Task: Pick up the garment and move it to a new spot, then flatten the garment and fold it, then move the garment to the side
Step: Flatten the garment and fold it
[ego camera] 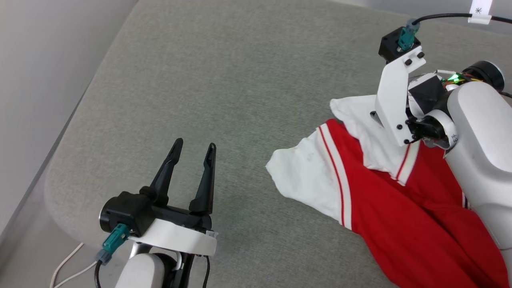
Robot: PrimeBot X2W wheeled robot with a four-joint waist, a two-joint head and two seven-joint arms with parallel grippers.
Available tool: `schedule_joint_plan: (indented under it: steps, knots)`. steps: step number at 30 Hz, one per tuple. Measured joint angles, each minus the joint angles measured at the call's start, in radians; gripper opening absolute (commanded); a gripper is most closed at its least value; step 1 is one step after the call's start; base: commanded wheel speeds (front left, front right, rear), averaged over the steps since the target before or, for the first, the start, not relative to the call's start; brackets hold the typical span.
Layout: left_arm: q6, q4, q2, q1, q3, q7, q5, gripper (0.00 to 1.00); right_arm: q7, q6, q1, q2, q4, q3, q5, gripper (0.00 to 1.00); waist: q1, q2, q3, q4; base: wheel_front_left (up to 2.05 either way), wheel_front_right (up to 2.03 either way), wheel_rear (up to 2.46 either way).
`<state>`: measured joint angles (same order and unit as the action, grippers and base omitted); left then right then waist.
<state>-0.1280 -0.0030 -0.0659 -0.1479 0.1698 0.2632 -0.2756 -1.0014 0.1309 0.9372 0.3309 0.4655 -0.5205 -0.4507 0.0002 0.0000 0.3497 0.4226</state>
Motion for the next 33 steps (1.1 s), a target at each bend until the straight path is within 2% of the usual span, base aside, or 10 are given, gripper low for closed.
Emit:
schedule_joint_plan:
  steps: [7,14,15,16,17,27,33]
  knots:
    - [-0.001,0.006,0.009,-0.001,0.026,0.0,-0.002,1.0,0.061,0.0,0.032,-0.012,0.167,-0.022,0.035,1.0,0.0,0.0,0.035,0.075,0.0,0.0,0.0]
    - [-0.001,0.006,0.012,0.0,0.031,0.0,-0.008,1.0,0.072,0.0,0.059,0.01,0.245,-0.086,0.041,1.0,-0.0001,0.0,0.054,0.106,0.0,0.0,0.0]
    - [-0.001,0.006,0.013,0.0,0.031,0.0,-0.007,1.0,0.073,0.0,0.062,0.012,0.251,-0.095,0.036,0.89,-0.0002,0.0,0.056,0.106,0.0,0.0,0.0]
    - [-0.001,0.006,0.013,0.0,0.03,0.0,-0.007,1.0,0.074,0.0,0.064,0.015,0.255,-0.102,0.03,0.35,-0.0001,0.0,0.057,0.106,0.0,0.0,0.0]
    - [-0.001,0.005,0.013,0.0,0.029,0.0,-0.007,1.0,0.079,0.0,0.067,0.017,0.259,-0.107,0.024,0.0,-0.0001,0.0,0.057,0.105,0.0,0.0,0.0]
    - [-0.001,0.01,0.012,0.001,0.002,0.0,0.01,1.0,0.233,0.001,0.072,-0.002,0.281,-0.107,-0.055,0.0,0.0,0.0,0.019,0.047,0.0,0.0,0.0]
    - [-0.001,0.007,-0.005,0.019,-0.031,0.0,0.022,1.0,0.319,0.0,0.061,0.002,0.197,-0.086,-0.158,0.0,-0.0001,0.0,-0.037,-0.031,0.0,0.0,0.0]
